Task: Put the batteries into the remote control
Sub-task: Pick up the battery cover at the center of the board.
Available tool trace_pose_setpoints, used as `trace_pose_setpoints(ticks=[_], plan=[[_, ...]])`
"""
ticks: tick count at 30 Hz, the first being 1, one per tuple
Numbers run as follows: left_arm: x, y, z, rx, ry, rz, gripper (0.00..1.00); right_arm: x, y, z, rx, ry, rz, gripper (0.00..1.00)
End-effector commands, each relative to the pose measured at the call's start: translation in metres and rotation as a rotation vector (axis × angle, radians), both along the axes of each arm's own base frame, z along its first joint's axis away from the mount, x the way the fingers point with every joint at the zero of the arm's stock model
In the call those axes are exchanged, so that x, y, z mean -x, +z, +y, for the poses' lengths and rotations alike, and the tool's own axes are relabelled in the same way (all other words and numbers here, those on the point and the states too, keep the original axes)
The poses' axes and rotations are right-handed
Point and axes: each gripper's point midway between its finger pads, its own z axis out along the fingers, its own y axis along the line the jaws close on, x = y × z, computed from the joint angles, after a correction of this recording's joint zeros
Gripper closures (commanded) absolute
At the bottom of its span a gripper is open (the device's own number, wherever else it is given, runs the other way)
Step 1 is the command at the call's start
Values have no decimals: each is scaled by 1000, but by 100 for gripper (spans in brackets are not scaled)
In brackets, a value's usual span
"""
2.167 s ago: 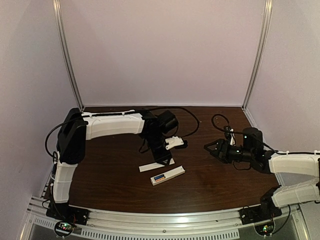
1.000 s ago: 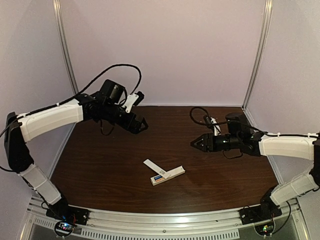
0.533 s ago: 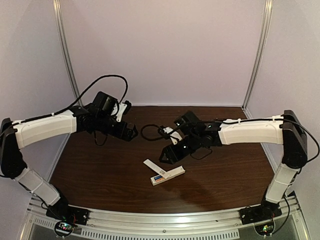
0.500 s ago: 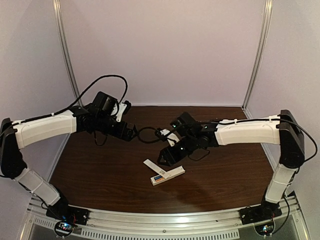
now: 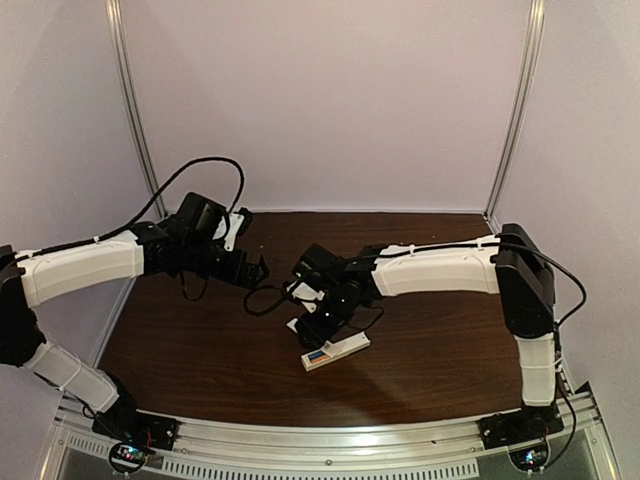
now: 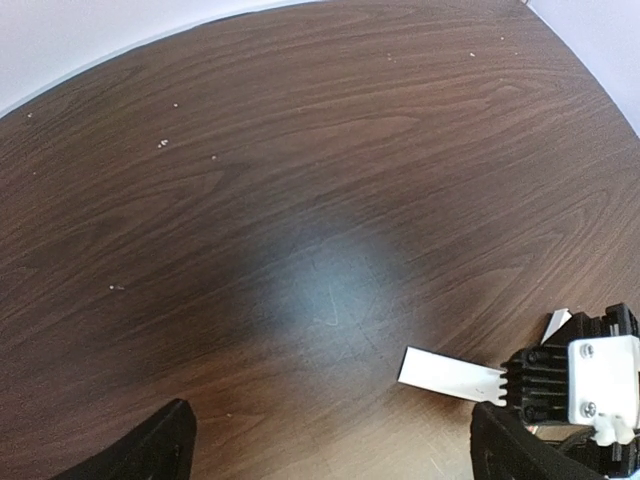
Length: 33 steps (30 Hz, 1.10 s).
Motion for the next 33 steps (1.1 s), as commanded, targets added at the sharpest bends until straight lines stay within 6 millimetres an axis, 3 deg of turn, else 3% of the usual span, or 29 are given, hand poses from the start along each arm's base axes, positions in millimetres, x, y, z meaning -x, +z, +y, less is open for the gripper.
trace_pose_setpoints(ticks=[1,12,16,20,27,33], plan=[[-4,16,6,50,41,-55,3,-9,-9,-4,73,7,-25,41],[0,27,18,91,73,-86,3,-17,-32,-8,154,6,-44,44],[6,18,17,114,68,-59,3,-18,-36,-8,165,12,-49,51],[19,12,11,190,41,-28,3,-20,-33,-10,163,17,-52,67],[37,6,15,273,51,-15,3,-31,-3,-13,84,-9,-83,79],[64,-26,13,305,-6,42,3,-50,37,-30,-6,-59,-128,81]])
